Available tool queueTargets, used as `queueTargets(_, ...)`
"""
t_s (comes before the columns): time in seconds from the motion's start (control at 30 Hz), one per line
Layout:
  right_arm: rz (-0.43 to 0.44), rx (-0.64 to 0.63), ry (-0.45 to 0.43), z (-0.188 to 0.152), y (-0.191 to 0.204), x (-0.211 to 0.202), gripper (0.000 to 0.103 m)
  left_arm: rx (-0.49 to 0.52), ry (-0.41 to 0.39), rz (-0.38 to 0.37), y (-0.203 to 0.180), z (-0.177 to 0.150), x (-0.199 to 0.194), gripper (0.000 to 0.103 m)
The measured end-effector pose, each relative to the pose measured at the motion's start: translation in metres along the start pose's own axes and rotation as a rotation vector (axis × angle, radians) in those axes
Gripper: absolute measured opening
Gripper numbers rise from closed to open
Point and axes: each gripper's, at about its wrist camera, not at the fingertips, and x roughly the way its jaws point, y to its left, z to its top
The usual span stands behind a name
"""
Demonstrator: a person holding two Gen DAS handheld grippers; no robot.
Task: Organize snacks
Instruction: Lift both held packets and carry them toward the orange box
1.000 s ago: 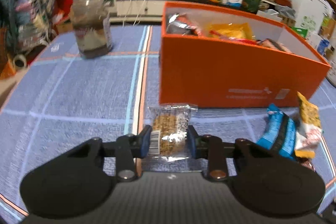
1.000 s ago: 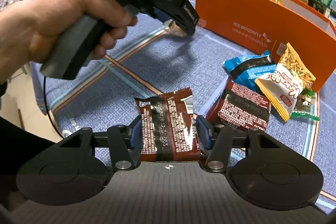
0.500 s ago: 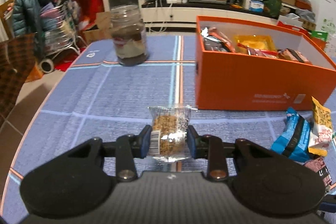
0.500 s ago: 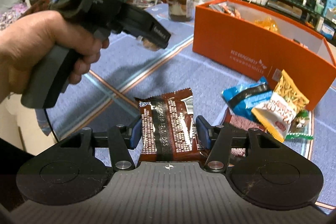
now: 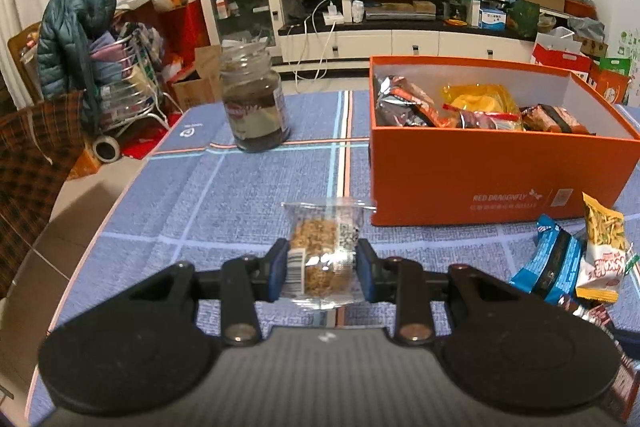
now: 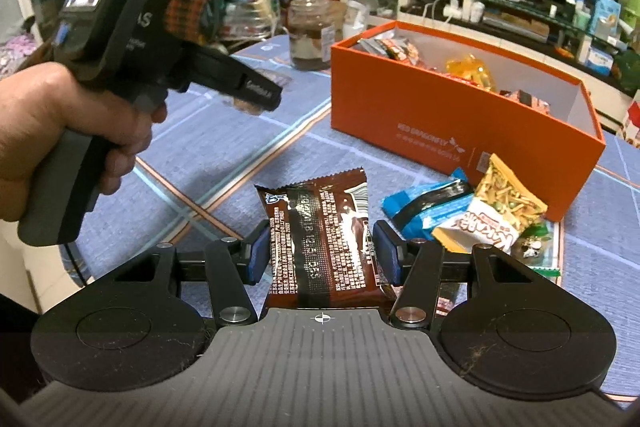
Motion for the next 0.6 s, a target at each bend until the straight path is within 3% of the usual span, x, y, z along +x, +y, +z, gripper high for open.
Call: queueTargets(0.6, -0.029, 0.028, -0.011, 0.003, -0.01, -0.003, 0.042, 0.025, -0.021, -0.001, -0.009, 0.001, -0.014, 0.032)
